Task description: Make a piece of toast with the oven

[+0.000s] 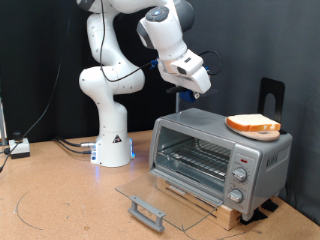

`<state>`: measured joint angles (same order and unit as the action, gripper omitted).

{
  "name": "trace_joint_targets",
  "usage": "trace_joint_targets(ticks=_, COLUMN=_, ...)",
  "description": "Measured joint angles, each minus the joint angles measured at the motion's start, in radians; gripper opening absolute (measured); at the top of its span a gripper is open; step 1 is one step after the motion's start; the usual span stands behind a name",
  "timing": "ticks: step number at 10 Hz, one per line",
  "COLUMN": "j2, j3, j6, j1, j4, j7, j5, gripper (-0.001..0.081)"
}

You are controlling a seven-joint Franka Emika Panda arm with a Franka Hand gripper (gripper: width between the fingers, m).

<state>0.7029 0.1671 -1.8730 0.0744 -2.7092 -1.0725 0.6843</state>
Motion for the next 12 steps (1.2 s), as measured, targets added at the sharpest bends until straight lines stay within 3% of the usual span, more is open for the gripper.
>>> trace_joint_targets(ticks=2, j2=-0.003, j3=-0.013, j6=0.0, j1=-0.027, j4=-0.002, j7=-0.001, j5=-0.039, gripper=0.0417)
trace_joint_targets(ticks=8, j2=-0.029, j3=-0.151, j6=-0.051, j1=-0.169, j4=0.002, j7=-0.039, j5=-0.066, gripper=0.0417)
trace_joint_targets(ticks=12, j2=-0.094, j3=-0.23, j6=-0.053, j1=-0.255, j4=0.042, j7=-0.055, j5=-0.114, gripper=0.0417)
